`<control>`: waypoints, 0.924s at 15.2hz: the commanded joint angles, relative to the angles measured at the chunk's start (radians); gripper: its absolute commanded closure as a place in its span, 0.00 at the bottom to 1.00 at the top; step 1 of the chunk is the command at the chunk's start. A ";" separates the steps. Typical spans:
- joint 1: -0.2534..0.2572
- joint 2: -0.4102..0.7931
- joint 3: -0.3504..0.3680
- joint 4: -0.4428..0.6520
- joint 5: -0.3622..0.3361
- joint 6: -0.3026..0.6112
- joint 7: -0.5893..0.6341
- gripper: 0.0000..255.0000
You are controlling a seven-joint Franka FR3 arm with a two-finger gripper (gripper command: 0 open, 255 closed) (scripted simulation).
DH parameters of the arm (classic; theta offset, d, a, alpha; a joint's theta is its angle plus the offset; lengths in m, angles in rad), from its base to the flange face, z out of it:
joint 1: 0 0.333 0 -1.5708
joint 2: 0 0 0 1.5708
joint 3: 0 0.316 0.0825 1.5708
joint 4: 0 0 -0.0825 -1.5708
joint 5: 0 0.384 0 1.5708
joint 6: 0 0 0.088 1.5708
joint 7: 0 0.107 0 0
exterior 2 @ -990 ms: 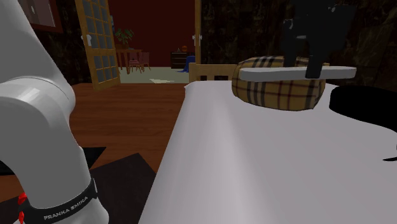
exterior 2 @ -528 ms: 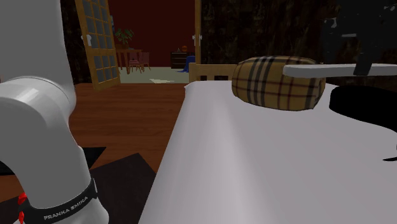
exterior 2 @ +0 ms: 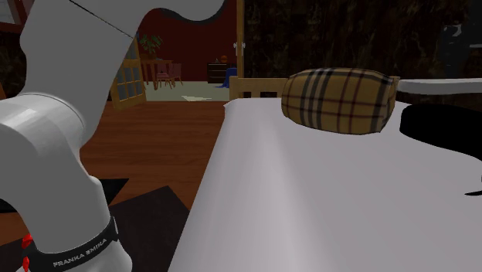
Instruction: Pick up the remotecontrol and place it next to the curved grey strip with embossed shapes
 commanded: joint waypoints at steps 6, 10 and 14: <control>0.006 0.013 0.002 -0.061 0.004 0.072 -0.009 1.00; 0.021 -0.004 0.001 -0.144 0.000 0.137 -0.013 1.00; 0.032 -0.013 0.001 -0.213 -0.002 0.196 -0.018 1.00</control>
